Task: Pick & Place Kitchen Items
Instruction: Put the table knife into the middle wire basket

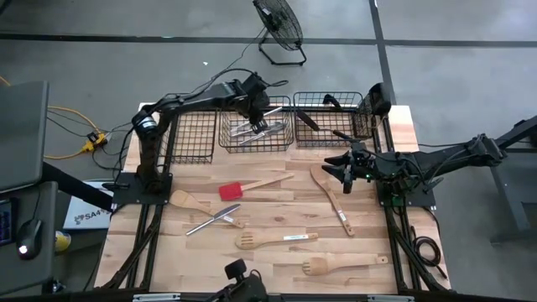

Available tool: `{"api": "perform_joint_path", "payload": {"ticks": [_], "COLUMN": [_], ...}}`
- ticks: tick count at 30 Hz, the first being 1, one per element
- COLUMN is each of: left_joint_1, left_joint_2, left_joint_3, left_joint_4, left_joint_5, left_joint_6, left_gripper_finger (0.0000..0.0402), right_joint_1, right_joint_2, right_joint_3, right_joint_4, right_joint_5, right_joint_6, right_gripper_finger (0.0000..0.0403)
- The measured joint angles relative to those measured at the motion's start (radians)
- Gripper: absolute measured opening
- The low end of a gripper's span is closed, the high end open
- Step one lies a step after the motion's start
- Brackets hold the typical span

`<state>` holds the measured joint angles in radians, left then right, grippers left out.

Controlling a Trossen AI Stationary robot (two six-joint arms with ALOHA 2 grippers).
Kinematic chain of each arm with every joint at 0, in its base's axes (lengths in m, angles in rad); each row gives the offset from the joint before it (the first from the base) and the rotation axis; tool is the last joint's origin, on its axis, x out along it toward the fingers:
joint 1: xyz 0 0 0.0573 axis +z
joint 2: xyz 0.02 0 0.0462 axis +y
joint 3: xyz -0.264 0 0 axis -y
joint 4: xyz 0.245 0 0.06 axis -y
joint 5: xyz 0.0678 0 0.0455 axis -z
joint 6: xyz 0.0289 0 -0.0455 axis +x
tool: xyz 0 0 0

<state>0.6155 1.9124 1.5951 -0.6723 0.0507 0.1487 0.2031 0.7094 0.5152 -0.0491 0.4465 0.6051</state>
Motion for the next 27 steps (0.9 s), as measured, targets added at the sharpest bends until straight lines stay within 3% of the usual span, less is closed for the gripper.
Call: {"api": "perform_joint_path", "payload": {"ticks": [15, 27], "left_joint_1": [0.0, 0.0], "left_joint_2": [0.13, 0.142], "left_joint_3": [0.001, 0.001], "left_joint_4": [0.038, 0.026], "left_joint_5": [-0.009, -0.014], "left_joint_6": [-0.001, -0.035], "left_gripper_finger": [0.003, 0.003], "right_joint_1": [0.0, 0.0], "right_joint_2": [0.0, 0.0], "right_joint_3": [0.0, 0.0], "right_joint_4": [-0.008, -0.009], "right_joint_5": [0.0, 0.024], "right_joint_6": [-0.007, 0.002], "right_gripper_finger": [0.0152, 0.0152]}}
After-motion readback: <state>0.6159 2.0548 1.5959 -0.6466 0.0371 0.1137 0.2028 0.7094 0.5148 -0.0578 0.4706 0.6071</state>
